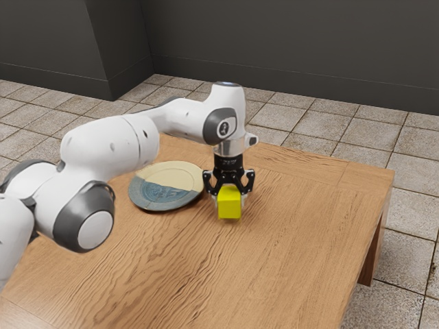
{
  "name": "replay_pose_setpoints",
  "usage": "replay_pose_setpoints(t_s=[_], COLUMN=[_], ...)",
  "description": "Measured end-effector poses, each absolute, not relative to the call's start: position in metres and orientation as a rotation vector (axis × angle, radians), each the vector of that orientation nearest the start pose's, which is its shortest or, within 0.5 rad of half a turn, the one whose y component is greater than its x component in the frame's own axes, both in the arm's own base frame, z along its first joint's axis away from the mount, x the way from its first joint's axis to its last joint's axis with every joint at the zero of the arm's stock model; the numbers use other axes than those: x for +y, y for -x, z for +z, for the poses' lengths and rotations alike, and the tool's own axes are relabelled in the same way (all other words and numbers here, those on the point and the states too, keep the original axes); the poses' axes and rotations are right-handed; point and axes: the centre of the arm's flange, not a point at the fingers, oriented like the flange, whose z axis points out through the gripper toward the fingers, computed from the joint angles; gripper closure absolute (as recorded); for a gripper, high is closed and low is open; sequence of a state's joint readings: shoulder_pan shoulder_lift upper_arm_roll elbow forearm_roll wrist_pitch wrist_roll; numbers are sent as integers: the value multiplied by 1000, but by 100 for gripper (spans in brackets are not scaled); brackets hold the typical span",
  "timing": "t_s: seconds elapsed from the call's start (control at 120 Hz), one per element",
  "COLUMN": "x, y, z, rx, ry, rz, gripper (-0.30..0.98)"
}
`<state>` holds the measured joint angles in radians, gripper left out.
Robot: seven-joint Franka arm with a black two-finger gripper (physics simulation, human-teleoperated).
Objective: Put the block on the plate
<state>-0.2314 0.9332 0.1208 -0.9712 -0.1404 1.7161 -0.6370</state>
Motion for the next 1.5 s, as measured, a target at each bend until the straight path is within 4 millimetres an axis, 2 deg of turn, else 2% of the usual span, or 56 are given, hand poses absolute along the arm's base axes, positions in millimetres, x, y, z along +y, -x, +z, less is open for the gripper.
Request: replay_pose_setpoints(t_s=[0.167,0.283,0.475,0.667,0.775,0.875,1.017,1.133,1.283,1.5], x=[-125,-116,-81,-32,-5,32,77,99,116,112], y=[-747,-740,-740,-744,-748,-751,-753,-755,-757,-759], z=[357,387,397,400,397,393,368,349,320,293], rx=[-810,-831,-903,-1006,-1065,-1138,-1222,-1263,-1301,-1297], ry=[3022,3021,2966,2916,2900,2878,2846,2830,2827,2834], rz=[184,154,130,97,76,52,57,56,81,108], gripper=[32,32,32,32,32,32,33,33,33,33])
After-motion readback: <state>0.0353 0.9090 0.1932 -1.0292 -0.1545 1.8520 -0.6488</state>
